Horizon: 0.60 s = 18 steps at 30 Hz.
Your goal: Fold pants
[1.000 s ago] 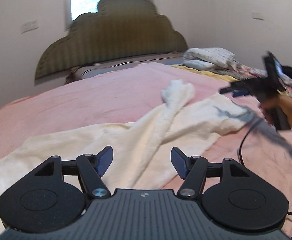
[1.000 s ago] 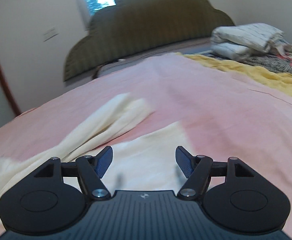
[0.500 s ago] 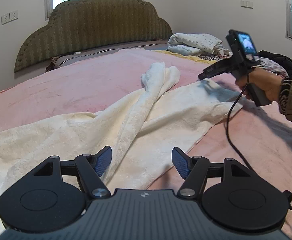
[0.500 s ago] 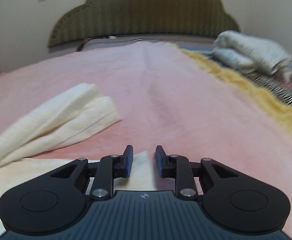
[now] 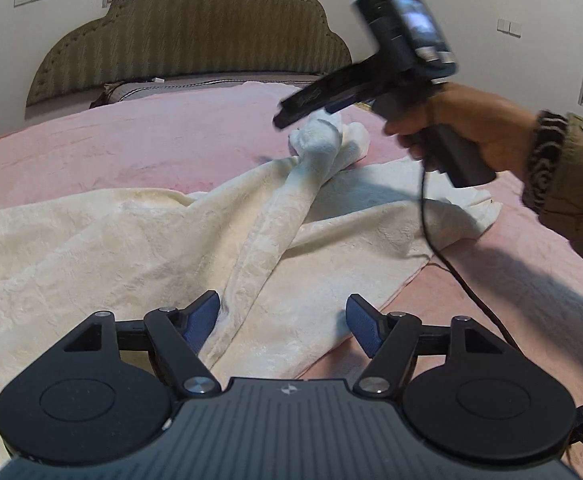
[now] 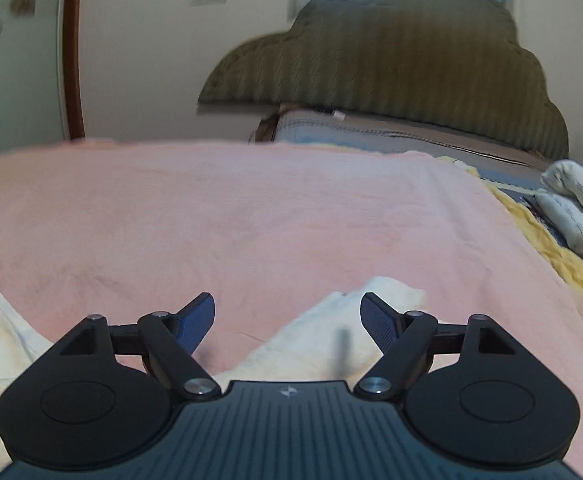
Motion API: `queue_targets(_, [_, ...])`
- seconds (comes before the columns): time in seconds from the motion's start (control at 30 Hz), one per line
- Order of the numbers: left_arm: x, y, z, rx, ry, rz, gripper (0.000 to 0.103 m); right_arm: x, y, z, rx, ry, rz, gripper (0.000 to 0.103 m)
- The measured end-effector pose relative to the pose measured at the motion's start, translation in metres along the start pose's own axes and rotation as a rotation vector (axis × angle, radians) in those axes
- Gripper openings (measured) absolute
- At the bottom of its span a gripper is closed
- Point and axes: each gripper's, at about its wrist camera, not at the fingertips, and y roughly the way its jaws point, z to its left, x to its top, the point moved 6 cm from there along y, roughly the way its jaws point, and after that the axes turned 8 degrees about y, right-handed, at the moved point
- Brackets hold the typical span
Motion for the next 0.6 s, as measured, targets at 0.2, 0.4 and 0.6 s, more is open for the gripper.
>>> queue_targets(0.2, [-0.001, 0.004, 0.0, -0.038, -0.001, 0.005, 0.088, -0.027, 0.021, -0.023, -0.3, -0.134, 0.064, 0.09])
queue_targets(0.4, [-0.002, 0.006, 0.002, -0.055, -0.011, 0.004, 0.089, -0.069, -0.037, -0.116, -0.411, 0.09, 0.085, 0.095])
queue_targets(0.6, [-0.002, 0.009, 0.003, -0.063, -0.012, 0.005, 0.091, -0.072, -0.099, -0.158, -0.27, 0.442, -0.104, 0.095])
